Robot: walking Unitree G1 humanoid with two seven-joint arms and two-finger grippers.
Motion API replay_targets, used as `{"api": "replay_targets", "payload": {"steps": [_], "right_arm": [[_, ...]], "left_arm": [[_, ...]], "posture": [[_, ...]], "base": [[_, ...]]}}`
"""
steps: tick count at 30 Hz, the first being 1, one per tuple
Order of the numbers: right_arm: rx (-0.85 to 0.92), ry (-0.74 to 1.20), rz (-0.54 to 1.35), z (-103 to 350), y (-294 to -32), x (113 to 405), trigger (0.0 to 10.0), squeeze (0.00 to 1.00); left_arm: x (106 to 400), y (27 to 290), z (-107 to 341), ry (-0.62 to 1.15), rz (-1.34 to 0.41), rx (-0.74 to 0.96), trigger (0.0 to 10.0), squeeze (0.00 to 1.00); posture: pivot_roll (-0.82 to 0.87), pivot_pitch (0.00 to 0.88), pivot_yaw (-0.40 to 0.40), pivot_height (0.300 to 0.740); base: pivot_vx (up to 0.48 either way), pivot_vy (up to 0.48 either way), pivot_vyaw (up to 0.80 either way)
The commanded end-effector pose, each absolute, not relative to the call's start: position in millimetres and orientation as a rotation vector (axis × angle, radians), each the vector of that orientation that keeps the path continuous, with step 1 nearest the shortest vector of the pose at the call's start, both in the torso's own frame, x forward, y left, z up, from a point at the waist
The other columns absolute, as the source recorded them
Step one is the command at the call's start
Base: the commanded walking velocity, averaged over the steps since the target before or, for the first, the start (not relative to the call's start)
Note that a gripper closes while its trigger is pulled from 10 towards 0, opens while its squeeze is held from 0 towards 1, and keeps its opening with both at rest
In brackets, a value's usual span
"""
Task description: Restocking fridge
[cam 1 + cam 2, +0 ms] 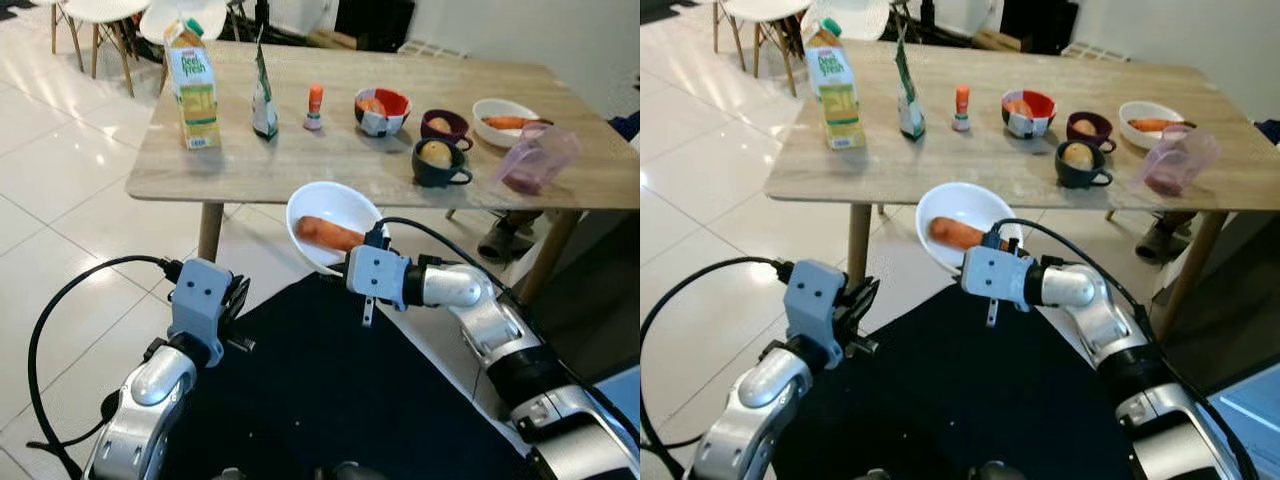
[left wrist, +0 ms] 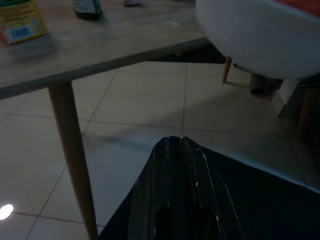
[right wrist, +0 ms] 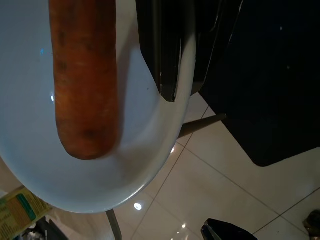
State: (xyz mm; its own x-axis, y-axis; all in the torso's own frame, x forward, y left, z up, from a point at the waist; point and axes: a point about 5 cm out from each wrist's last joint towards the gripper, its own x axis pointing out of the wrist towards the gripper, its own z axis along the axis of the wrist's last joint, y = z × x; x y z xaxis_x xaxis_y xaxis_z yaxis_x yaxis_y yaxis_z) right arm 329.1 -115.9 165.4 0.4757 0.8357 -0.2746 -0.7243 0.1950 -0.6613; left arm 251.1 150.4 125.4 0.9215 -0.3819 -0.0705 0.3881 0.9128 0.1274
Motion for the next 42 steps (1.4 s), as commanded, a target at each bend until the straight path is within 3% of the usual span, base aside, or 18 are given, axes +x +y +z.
{"api": "replay_targets", "payload": {"steps": [1,11,16,18,19,20,21,22,23,24,32,35,42], "right_arm": [[-0.828,-0.126,1.085,158.3,-122.6,327.6,0.0,0.00],[-0.787,0.013,1.062,123.9,-131.9,323.8,0.0,0.00],[-0.718,0.162,1.023,87.3,-141.0,316.2,1.1,0.00],[-0.650,0.271,0.965,58.2,-146.3,307.9,2.2,0.00],[-0.650,0.271,0.965,58.2,-146.3,307.9,2.2,0.00],[-0.630,0.320,0.915,44.9,-148.9,304.0,3.1,0.00],[-0.630,0.320,0.915,44.9,-148.9,304.0,3.1,0.00],[-0.625,0.358,0.873,34.3,-151.1,300.4,4.5,0.00],[-0.609,0.403,0.819,22.4,-153.8,295.3,4.9,0.00],[-0.621,0.437,0.768,12.1,-156.2,290.0,9.6,0.00],[-0.661,0.469,0.579,-5.2,-162.8,282.0,10.0,0.00],[-0.608,0.488,0.446,-11.7,-165.7,279.1,10.0,0.00],[-0.431,0.551,0.367,-26.1,-160.0,265.4,10.0,0.00]], "left_arm": [[248.4,146.9,113.6,0.080,-0.394,0.121,10.0,0.00],[242.1,158.9,85.7,0.148,-0.305,0.089,10.0,0.00],[236.2,167.0,62.2,0.203,-0.249,0.077,10.0,0.00],[230.2,172.8,35.4,0.280,-0.197,0.019,10.0,0.00],[230.2,172.8,35.4,0.280,-0.197,0.019,10.0,0.00],[226.7,176.2,21.2,0.316,-0.160,0.004,10.0,0.00],[226.7,176.2,21.2,0.316,-0.160,0.004,10.0,0.00],[223.5,179.5,9.9,0.341,-0.120,-0.009,10.0,0.00],[220.5,184.9,4.3,0.311,-0.060,0.008,10.0,0.00],[216.8,190.8,-1.3,0.307,0.005,0.017,10.0,0.00],[208.9,193.8,-13.4,0.324,0.040,0.073,10.0,0.00],[207.3,195.2,-21.4,0.353,0.058,0.110,10.0,0.00],[205.8,194.1,-33.1,0.387,0.109,0.057,10.0,0.00]], "posture": [[-0.08,0.137,-0.058,0.740],[-0.08,0.138,-0.061,0.740],[-0.08,0.136,-0.060,0.740],[-0.07,0.134,-0.062,0.740],[-0.07,0.134,-0.062,0.740],[-0.07,0.133,-0.061,0.740],[-0.07,0.133,-0.061,0.740],[-0.07,0.131,-0.060,0.740],[-0.07,0.127,-0.051,0.740],[-0.08,0.126,-0.046,0.740],[-0.09,0.117,-0.030,0.740],[-0.09,0.111,-0.027,0.740],[-0.09,0.107,-0.036,0.740]], "base": [[0.000,0.000,0.00],[0.000,0.000,0.00],[0.000,0.000,0.00],[0.000,0.000,0.00],[0.000,0.000,0.00],[0.000,0.000,0.00],[0.000,0.000,0.00],[0.000,0.000,0.00],[0.000,0.000,0.00],[0.000,0.000,0.00],[0.000,0.000,0.00],[0.000,0.000,0.00],[0.000,0.000,0.00]]}}
